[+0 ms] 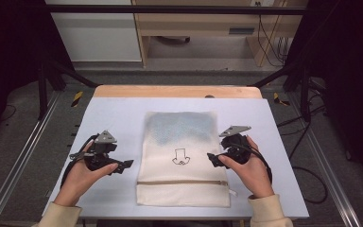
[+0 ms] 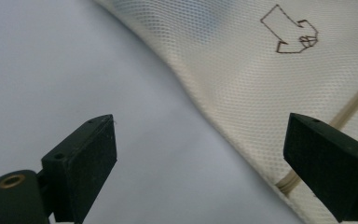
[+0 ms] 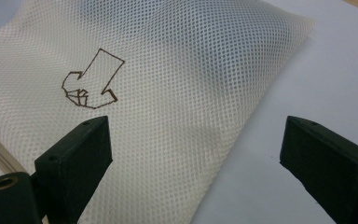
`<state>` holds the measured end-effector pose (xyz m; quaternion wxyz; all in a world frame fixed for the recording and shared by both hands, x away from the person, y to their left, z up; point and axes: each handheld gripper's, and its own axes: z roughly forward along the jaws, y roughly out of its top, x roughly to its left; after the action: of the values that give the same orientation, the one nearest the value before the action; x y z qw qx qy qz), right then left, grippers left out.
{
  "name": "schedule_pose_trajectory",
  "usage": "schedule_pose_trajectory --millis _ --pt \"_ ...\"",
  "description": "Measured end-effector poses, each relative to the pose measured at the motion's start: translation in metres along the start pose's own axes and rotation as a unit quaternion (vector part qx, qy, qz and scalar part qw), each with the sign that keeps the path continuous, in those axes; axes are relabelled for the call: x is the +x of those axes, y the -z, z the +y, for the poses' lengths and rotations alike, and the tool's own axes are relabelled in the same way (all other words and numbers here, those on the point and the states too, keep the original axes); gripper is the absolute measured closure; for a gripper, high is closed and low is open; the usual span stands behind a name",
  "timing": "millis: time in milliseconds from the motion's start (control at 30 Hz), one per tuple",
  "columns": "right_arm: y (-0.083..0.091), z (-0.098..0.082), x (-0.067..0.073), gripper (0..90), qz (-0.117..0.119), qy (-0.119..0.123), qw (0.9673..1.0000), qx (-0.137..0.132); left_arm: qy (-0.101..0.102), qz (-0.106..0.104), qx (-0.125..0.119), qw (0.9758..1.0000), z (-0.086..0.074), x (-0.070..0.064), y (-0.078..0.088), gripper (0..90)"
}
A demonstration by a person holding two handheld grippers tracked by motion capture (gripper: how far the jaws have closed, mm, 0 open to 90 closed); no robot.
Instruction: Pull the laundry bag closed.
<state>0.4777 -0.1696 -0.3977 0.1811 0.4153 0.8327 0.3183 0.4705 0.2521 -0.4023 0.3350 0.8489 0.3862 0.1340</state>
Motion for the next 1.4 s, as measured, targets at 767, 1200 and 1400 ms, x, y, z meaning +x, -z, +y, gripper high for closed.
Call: schedule_pose_trajectory --millis 767,1200,1400 --pt "0.025 -0.033 -0.043 9.1 -0.051 -0.062 0.9968 0.002 0.024 0.034 0.030 0.9987 -0.027 0.033 0.015 9.0" --pt "0.029 -0.061 -0.061 7.8 -0.060 -0.094 0.9938 0.009 0.039 0.061 0.033 0.9968 -0.041 0.048 0.019 8.3" --pt "0.031 -0.075 -0.066 7.8 -0.065 -0.104 0.9923 0.019 0.037 0.067 0.053 0.9957 -0.052 0.051 0.014 8.2"
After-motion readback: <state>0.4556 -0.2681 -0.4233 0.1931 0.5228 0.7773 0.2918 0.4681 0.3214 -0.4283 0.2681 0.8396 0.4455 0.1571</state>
